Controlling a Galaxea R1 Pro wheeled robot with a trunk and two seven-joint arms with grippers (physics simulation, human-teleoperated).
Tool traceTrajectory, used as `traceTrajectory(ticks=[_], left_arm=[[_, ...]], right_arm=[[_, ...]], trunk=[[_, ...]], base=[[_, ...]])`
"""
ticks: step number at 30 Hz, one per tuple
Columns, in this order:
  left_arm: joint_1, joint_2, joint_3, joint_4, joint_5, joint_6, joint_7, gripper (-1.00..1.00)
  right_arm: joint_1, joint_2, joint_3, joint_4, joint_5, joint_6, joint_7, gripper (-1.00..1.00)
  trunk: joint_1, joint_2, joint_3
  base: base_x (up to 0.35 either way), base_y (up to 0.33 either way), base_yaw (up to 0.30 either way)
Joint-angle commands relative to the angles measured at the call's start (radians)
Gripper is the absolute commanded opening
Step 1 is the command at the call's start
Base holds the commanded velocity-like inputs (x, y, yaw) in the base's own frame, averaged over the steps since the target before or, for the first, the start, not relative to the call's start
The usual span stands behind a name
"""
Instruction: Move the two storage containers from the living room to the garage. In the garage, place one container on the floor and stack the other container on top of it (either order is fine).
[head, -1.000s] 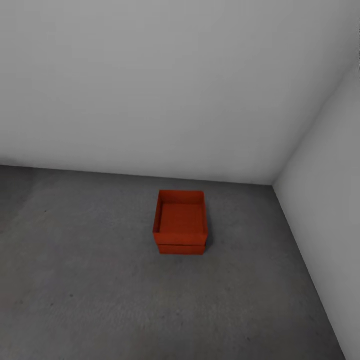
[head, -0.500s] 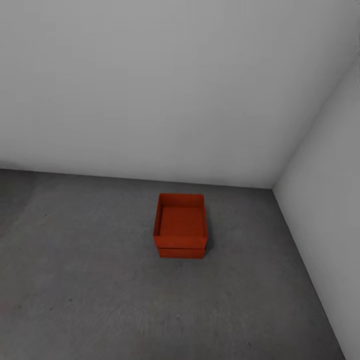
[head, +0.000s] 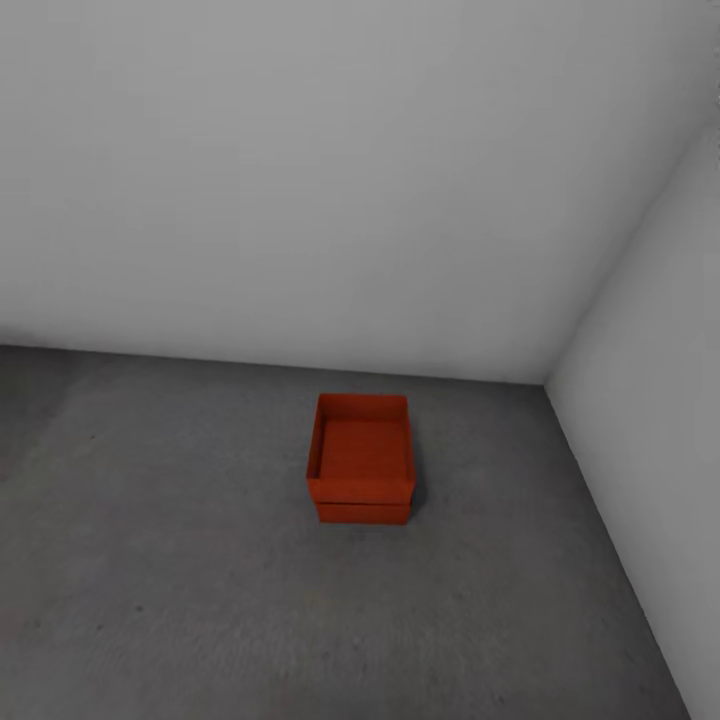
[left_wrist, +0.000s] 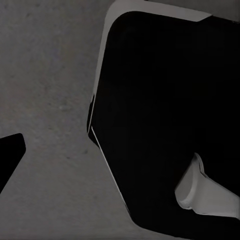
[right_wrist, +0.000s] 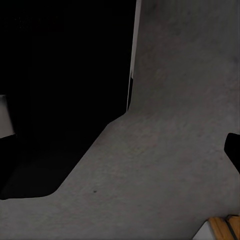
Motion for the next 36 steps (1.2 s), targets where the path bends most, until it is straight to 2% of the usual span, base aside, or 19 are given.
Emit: traceTrajectory(ticks=[1, 13, 36], left_arm=[[0.0, 0.001, -0.008, 0.0, 0.009, 0.001, 0.002, 1.0], [0.004, 0.034, -0.008, 0.0, 0.009, 0.0, 0.001, 1.0], [0.008, 0.032, -0.011, -0.003, 0.002, -0.057, 0.002, 1.0]], right_arm=[[-0.001, 0.0, 0.001, 0.003, 0.005, -0.006, 0.001, 1.0], [-0.001, 0.0, 0.001, 0.003, 0.005, -0.006, 0.001, 1.0], [-0.001, 0.0, 0.001, 0.003, 0.005, -0.006, 0.001, 1.0]], trunk=[[0.001, -0.001, 0.0], [0.001, -0.001, 0.02], [0.001, -0.001, 0.058]], base=[[0.0, 0.0, 0.0], [0.0, 0.0, 0.0], [0.0, 0.0, 0.0]])
